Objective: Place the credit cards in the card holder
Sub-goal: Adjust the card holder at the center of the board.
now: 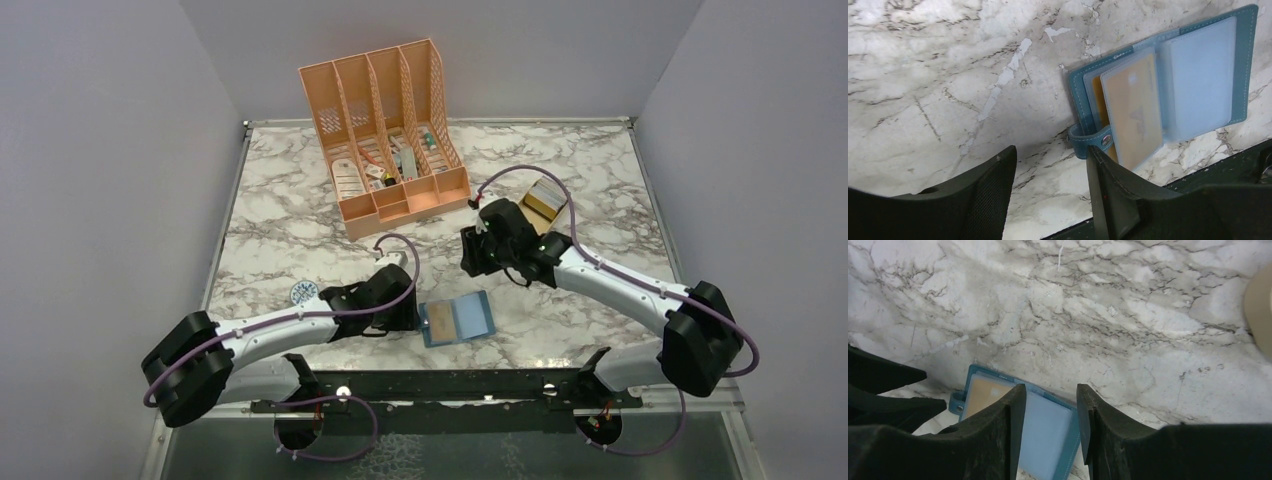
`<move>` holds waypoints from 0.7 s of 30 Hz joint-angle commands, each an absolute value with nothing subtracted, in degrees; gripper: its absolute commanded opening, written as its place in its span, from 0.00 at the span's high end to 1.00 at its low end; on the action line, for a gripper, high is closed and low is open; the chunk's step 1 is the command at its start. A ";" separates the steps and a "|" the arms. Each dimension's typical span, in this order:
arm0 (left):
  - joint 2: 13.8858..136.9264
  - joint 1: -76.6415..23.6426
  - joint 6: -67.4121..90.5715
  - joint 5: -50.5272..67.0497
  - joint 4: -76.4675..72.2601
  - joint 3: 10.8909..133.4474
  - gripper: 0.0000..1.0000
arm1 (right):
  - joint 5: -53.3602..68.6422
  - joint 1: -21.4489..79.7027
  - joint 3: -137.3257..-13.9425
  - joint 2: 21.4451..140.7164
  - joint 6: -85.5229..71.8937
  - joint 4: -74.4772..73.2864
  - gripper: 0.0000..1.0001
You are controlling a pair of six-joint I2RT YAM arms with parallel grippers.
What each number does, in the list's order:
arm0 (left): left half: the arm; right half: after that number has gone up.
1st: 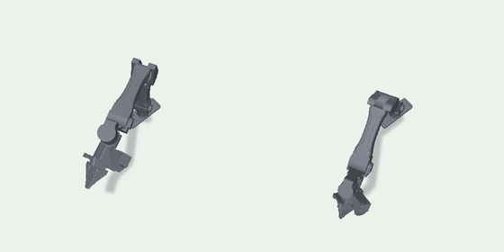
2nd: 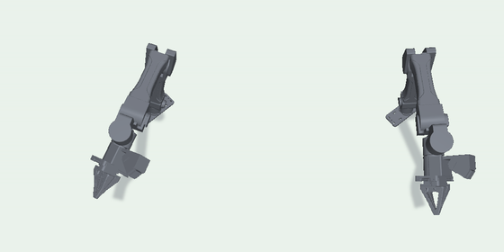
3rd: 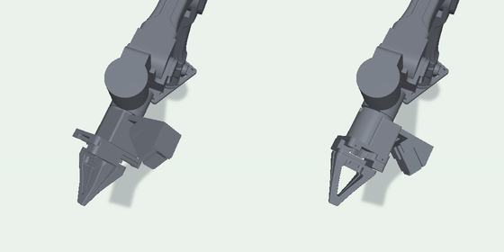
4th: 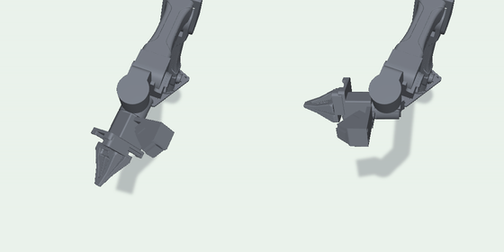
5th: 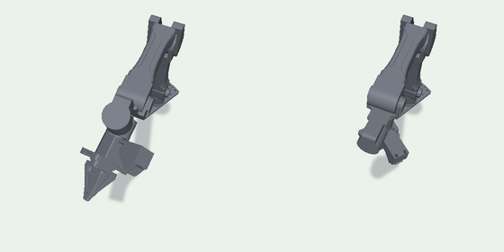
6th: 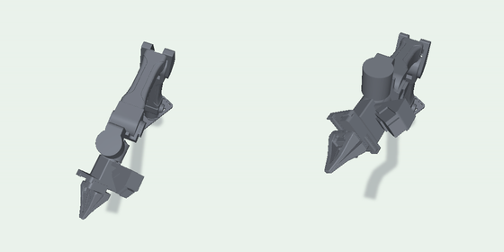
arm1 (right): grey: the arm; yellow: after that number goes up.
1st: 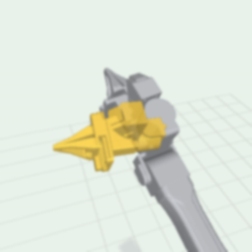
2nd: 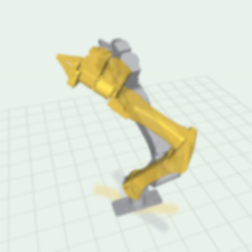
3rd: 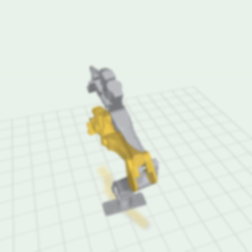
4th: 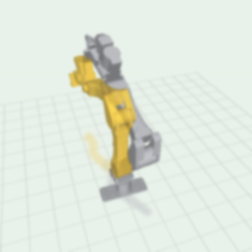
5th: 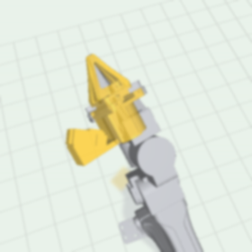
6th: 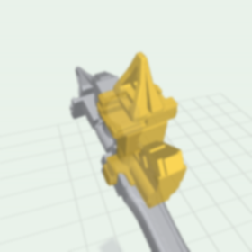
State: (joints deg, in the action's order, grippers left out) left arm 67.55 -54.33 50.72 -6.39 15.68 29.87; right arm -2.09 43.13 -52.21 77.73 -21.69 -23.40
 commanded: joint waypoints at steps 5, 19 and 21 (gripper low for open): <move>62.58 -54.15 52.43 -12.83 20.83 29.01 0.45 | -12.87 42.89 -59.76 80.05 -17.54 -27.28 0.57; 45.23 -54.15 40.99 -11.54 14.82 29.10 0.28 | -31.43 32.91 -70.21 93.54 -6.59 -29.67 0.56; 44.15 -54.20 38.52 -11.97 15.80 30.22 0.23 | -32.99 30.59 -72.13 96.39 -4.32 -29.27 0.55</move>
State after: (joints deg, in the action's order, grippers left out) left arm 46.54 -54.33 45.01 -10.57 15.94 28.99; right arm -24.99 34.30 -68.16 92.82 -9.98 -28.82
